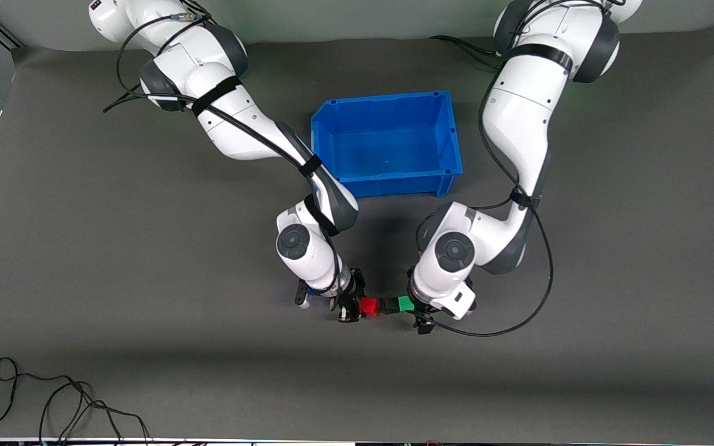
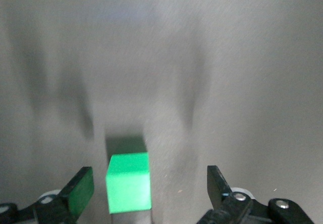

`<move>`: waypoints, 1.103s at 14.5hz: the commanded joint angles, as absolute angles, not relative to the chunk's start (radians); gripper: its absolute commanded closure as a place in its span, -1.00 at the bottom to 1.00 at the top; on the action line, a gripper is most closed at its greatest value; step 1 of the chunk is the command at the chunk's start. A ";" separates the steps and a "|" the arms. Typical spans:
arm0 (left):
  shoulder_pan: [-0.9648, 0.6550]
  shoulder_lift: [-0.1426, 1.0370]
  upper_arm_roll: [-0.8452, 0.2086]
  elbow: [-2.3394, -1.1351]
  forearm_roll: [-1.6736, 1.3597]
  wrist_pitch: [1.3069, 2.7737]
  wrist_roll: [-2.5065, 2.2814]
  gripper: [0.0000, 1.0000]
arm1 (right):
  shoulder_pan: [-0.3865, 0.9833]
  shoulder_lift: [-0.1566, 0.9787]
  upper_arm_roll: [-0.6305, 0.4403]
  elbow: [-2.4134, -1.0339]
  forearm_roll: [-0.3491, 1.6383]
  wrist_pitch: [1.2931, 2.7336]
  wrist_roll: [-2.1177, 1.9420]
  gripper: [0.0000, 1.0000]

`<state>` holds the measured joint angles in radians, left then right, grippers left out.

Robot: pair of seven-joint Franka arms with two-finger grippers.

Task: Attach green and red cubes to black cube
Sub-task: 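Set the green cube against the black cube and open the left gripper, then set the red cube against the black cube while the left gripper withdraws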

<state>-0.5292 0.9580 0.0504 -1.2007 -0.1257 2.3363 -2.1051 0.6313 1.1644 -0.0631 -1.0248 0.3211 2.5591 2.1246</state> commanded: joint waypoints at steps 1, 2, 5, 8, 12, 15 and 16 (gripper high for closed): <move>-0.464 0.885 0.048 -1.213 -0.115 2.216 -1.973 -1.00 | 0.629 1.242 -0.077 -0.931 0.298 2.563 2.157 1.00; -0.451 0.864 0.048 -1.213 -0.118 2.154 -1.906 -1.00 | 0.629 1.244 -0.075 -0.930 0.296 2.563 2.157 1.00; -0.404 0.799 0.049 -1.226 -0.117 1.987 -1.746 -1.00 | 0.643 1.244 -0.074 -0.925 0.298 2.563 2.161 1.00; -0.338 0.727 0.049 -1.258 -0.115 1.890 -1.581 -1.00 | 0.655 1.244 -0.068 -0.922 0.298 2.563 2.163 1.00; -0.307 0.651 0.051 -1.339 -0.074 1.887 -1.491 -1.00 | 0.670 1.244 -0.067 -0.922 0.298 2.563 2.164 0.77; -0.293 0.644 0.051 -1.354 -0.049 1.885 -1.482 -1.00 | 0.669 1.244 -0.069 -0.923 0.298 2.563 2.160 -0.99; -0.293 0.643 0.051 -1.353 -0.049 1.885 -1.482 -1.00 | 0.669 1.244 -0.069 -0.923 0.298 2.563 2.155 -1.00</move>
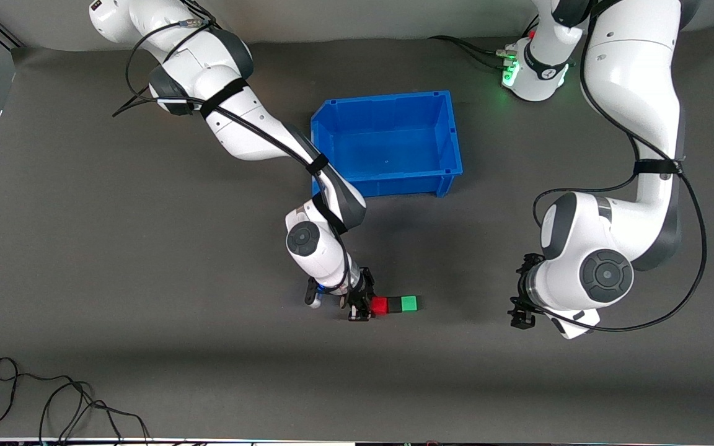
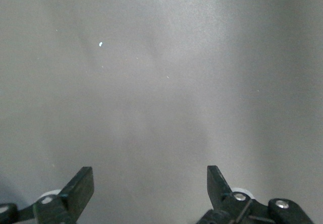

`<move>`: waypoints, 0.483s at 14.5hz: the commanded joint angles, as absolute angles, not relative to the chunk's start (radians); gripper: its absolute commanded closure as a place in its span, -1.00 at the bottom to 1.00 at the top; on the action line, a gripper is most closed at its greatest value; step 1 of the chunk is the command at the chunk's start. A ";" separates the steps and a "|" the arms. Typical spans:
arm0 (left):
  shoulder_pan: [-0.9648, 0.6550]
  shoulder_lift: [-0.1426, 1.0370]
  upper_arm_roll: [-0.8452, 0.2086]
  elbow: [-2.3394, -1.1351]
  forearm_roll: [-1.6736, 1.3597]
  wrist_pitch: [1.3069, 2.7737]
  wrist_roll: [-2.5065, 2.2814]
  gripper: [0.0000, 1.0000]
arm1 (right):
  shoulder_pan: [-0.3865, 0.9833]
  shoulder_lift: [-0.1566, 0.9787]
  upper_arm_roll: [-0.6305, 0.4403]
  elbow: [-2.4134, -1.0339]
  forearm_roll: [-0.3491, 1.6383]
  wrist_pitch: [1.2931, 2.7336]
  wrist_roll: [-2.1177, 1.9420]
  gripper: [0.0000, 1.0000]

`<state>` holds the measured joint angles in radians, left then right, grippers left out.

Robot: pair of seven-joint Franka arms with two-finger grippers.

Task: Attach green and red cubes to black cube
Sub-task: 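Set the red cube against the black cube while the left gripper withdraws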

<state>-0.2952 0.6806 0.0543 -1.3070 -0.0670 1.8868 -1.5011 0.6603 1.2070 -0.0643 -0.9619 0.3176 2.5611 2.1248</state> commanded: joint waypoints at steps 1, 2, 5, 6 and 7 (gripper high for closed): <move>-0.293 0.638 0.051 -1.353 -0.049 1.884 -1.482 -1.00 | 0.669 1.244 -0.071 -0.923 0.298 2.563 2.155 -1.00; -0.287 0.629 0.051 -1.353 -0.049 1.878 -1.482 -1.00 | 0.667 1.243 -0.072 -0.923 0.298 2.563 2.152 -1.00; -0.226 0.551 0.049 -1.355 -0.049 1.775 -1.351 -1.00 | 0.641 1.183 -0.075 -0.931 0.261 2.492 2.099 -1.00; -0.206 0.523 0.049 -1.355 -0.049 1.735 -1.266 -1.00 | 0.638 1.158 -0.075 -0.931 0.224 2.433 2.077 -1.00; -0.183 0.490 0.049 -1.356 -0.049 1.711 -1.180 -1.00 | 0.632 1.126 -0.077 -0.934 0.198 2.383 2.065 -1.00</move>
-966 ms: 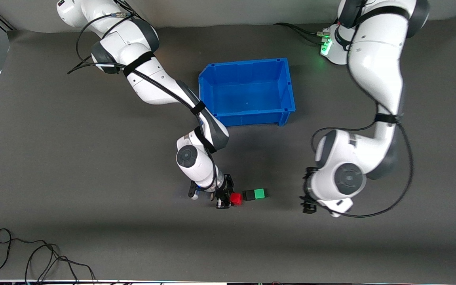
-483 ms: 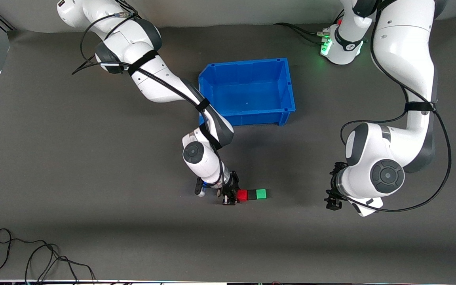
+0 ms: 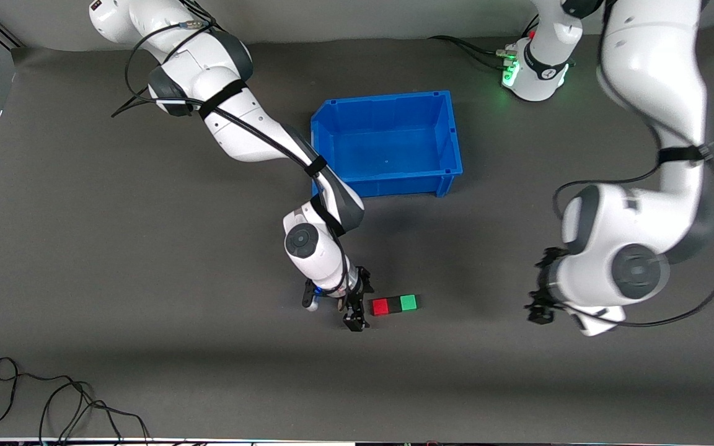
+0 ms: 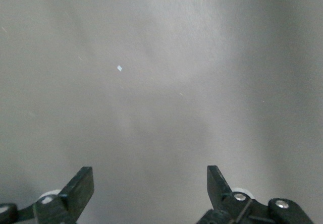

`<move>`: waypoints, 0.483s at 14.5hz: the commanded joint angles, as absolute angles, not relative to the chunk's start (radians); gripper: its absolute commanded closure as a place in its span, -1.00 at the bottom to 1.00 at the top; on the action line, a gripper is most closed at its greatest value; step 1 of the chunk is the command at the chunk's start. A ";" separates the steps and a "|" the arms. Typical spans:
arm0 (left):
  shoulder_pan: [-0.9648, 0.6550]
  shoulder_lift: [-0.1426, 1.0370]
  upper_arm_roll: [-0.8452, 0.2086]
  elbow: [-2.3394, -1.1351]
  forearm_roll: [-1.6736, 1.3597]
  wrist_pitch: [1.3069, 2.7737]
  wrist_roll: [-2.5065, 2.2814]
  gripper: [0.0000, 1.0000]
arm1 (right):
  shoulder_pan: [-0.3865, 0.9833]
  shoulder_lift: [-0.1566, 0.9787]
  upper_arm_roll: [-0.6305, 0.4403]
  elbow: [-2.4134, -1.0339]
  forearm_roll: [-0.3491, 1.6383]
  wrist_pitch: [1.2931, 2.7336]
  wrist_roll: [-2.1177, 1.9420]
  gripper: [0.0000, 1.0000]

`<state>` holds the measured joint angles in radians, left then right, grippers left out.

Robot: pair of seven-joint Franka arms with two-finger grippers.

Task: Attach green and red cubes to black cube
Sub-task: 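Set the red cube against the black cube while the left gripper withdraws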

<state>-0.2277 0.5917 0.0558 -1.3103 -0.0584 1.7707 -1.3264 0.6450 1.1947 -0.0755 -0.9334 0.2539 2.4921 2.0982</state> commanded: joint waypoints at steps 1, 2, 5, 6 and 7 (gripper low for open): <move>-0.164 0.456 0.049 -1.368 -0.049 1.688 -1.095 -1.00 | 0.617 1.088 -0.075 -0.936 0.177 2.335 2.036 -1.00; -0.144 0.415 0.051 -1.396 -0.049 1.681 -0.990 -1.00 | 0.598 1.044 -0.074 -0.940 0.173 2.274 1.989 -1.00; -0.081 0.261 0.051 -1.509 -0.049 1.686 -0.697 -1.00 | 0.555 0.895 -0.075 -0.986 0.184 2.032 1.705 -1.00; -0.069 0.226 0.051 -1.529 -0.049 1.672 -0.637 -1.00 | 0.523 0.838 -0.075 -1.008 0.184 1.957 1.616 -1.00; -0.058 0.206 0.049 -1.534 -0.049 1.643 -0.609 -1.00 | 0.499 0.786 -0.075 -1.025 0.186 1.887 1.527 -1.00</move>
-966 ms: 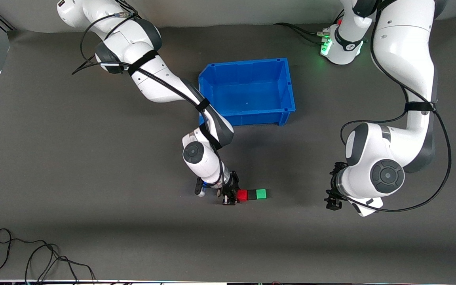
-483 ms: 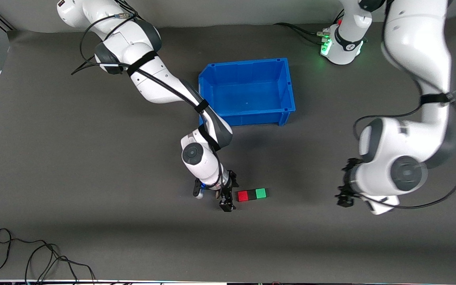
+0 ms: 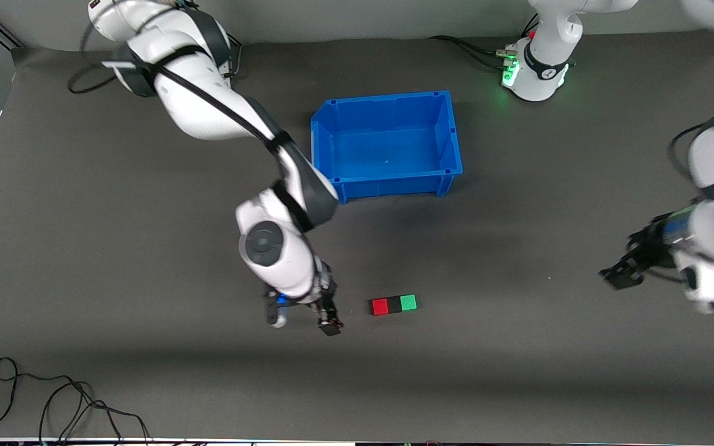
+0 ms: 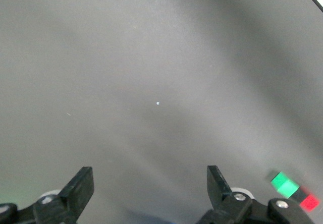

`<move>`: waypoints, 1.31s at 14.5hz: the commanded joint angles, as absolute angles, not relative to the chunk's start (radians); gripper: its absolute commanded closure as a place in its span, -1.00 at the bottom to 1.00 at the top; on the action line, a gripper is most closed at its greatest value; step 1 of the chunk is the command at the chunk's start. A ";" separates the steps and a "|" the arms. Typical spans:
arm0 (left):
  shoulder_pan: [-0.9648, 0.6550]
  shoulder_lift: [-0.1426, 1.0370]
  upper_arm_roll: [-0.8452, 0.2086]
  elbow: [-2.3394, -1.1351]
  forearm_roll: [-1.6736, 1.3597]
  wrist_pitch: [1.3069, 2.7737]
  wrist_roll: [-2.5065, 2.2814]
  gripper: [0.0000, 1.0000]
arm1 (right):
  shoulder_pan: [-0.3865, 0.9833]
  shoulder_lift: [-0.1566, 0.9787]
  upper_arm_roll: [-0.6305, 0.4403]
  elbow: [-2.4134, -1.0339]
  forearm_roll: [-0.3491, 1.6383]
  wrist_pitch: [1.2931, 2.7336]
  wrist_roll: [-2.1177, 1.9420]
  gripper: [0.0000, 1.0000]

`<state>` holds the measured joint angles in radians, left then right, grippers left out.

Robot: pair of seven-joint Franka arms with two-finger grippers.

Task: Attach green and red cubes to black cube
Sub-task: 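Open the right gripper and lift it away from the cubes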

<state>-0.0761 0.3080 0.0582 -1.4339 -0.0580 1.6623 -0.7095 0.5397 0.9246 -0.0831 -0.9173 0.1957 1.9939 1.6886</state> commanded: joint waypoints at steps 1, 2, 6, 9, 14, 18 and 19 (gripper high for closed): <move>-0.055 0.193 0.051 -1.535 -0.046 1.619 -0.580 -1.00 | 0.470 0.738 -0.075 -1.031 0.186 1.811 1.432 -1.00; -0.055 0.177 0.051 -1.537 -0.031 1.600 -0.513 -1.00 | 0.439 0.698 -0.075 -1.029 0.186 1.727 1.333 -1.00; -0.017 0.124 0.049 -1.522 -0.031 1.514 -0.188 -1.00 | 0.318 0.545 -0.077 -1.029 0.181 1.450 0.957 -1.00; -0.031 0.120 0.041 -1.515 0.047 1.509 -0.175 -1.00 | 0.207 0.451 -0.078 -1.031 0.172 1.307 0.680 -1.00; -0.025 -0.033 0.041 -1.690 0.068 1.601 -0.049 -1.00 | 0.143 0.373 -0.143 -1.049 0.106 1.201 0.351 -1.00; -0.020 0.001 0.051 -1.643 -0.052 1.588 -0.012 -1.00 | 0.141 0.353 -0.173 -1.101 0.063 1.201 0.218 -1.00; -0.018 0.006 0.051 -1.637 -0.046 1.586 0.003 -1.00 | 0.141 0.353 -0.178 -1.103 0.063 1.203 0.216 -1.00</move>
<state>-0.0233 0.0094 0.0475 -1.6258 -0.0288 1.5685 -0.0342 0.1245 0.3866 -0.1608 -1.0512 0.0889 1.1946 0.2554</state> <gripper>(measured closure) 0.000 0.000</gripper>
